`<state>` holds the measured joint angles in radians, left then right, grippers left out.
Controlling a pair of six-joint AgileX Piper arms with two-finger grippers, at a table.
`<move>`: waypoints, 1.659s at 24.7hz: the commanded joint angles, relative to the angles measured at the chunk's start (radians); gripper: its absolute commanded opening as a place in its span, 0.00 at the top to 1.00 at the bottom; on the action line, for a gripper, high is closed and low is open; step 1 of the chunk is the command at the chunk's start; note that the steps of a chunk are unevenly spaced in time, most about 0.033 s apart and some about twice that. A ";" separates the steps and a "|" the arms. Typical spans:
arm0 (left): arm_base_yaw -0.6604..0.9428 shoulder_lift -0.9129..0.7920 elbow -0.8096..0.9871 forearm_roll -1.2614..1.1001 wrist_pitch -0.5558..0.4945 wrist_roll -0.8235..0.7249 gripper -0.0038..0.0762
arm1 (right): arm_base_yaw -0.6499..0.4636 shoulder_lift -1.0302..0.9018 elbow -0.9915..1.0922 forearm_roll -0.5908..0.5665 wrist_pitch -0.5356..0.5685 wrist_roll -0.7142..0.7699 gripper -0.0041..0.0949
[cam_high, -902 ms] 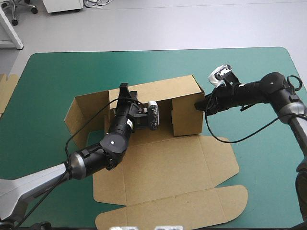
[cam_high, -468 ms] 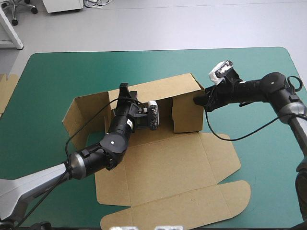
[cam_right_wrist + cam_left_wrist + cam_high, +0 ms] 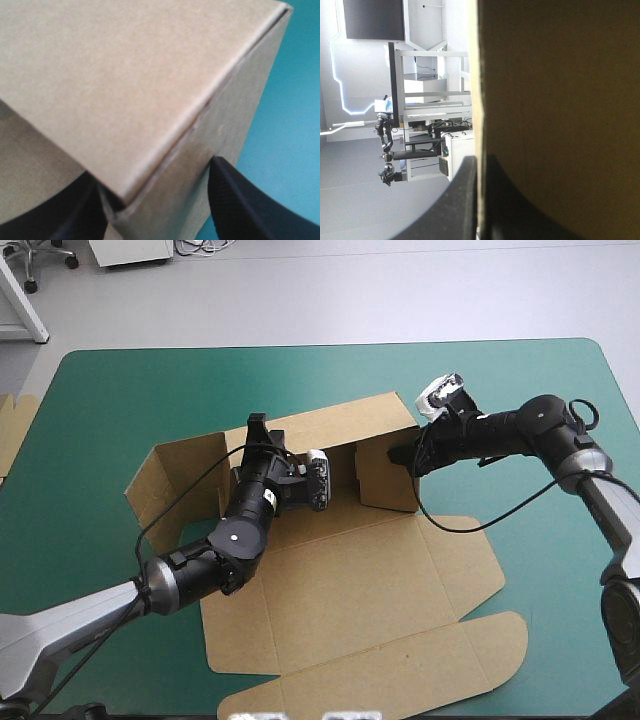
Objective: Fold the box
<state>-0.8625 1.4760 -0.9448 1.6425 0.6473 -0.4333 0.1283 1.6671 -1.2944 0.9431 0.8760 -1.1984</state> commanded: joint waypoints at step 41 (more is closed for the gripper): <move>-0.006 -0.037 -0.068 0.126 -0.039 -0.046 0.53 | 0.023 -0.045 -0.139 -0.134 -0.073 0.530 0.97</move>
<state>-0.8647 1.4760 -0.9832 1.7297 0.5757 -0.4593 0.1549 1.6740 -1.3770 0.7443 0.8224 -0.7293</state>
